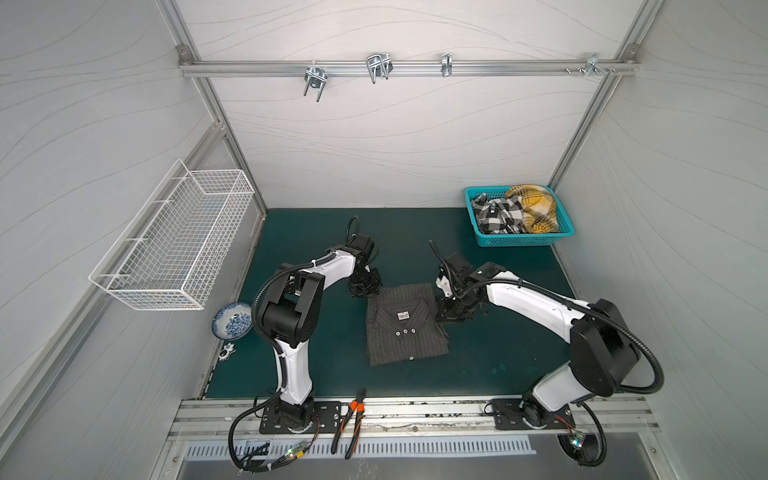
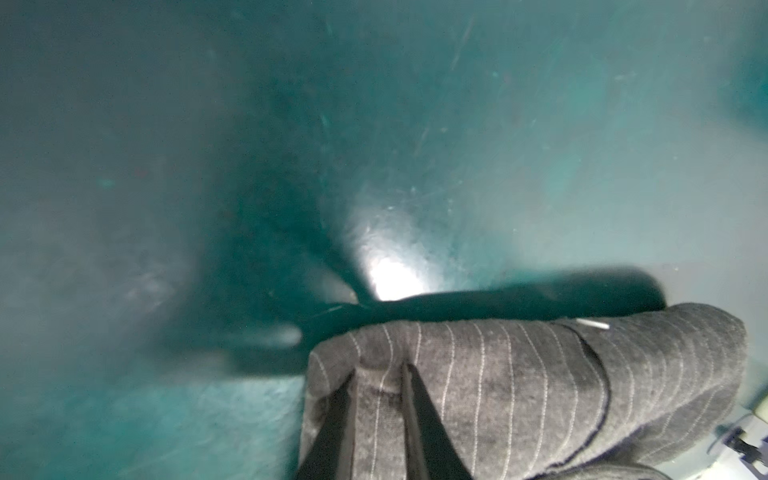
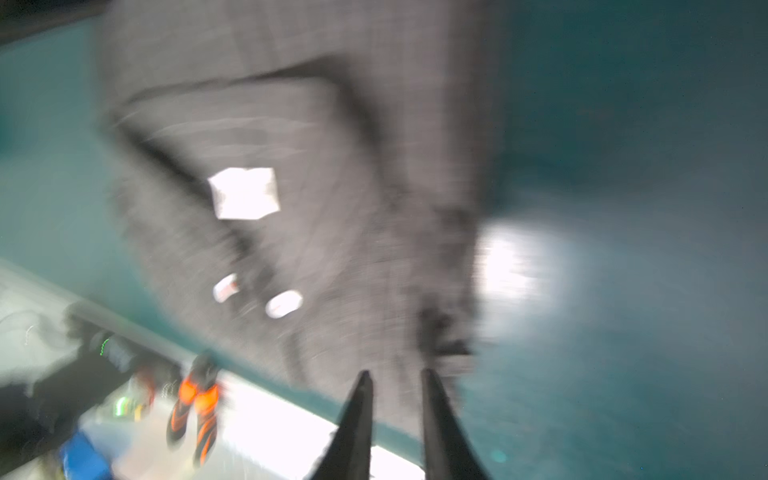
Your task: Fold and stack the long sleeve shirts
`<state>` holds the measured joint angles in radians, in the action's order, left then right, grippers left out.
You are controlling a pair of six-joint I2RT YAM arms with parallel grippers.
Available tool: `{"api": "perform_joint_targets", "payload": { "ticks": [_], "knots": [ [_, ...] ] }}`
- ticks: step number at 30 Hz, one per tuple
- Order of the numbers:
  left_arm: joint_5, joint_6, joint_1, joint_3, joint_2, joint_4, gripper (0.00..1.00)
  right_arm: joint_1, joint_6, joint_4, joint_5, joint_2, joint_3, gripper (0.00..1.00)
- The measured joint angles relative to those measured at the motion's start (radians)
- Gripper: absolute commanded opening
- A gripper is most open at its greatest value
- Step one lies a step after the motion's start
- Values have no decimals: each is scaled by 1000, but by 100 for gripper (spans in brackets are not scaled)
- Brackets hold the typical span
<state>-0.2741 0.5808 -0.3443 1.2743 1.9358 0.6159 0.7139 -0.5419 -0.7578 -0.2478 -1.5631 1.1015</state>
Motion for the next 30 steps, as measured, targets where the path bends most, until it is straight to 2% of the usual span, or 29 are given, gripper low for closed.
{"api": "perform_joint_targets", "payload": {
  "ticks": [2,5,11,14,16,19,22,24,27,30],
  "knots": [
    [-12,0,0,16,13,0,21,5,4,18,-34,-31,20,15],
    [-23,0,0,47,37,-1,21,-16,3,42,-58,-111,28,9],
    [-25,-2,0,87,60,6,20,-116,-8,46,-75,-195,-35,11],
    [-18,-5,0,96,64,15,20,-135,-6,29,-63,-194,-37,17],
    [-8,-6,0,100,64,23,22,-141,-2,15,-47,-184,-37,25],
    [14,-5,0,98,54,34,35,-143,13,-7,-34,-140,-36,35],
    [46,-1,0,61,-28,42,47,-138,33,-11,-35,-84,-15,47],
    [62,3,0,26,-130,53,51,-131,50,-9,-46,-62,18,49],
    [60,0,0,-16,-290,57,52,-123,80,3,-69,-71,85,53],
    [13,-2,0,-57,-360,38,52,-116,109,21,-90,-120,151,55]
  ]
}}
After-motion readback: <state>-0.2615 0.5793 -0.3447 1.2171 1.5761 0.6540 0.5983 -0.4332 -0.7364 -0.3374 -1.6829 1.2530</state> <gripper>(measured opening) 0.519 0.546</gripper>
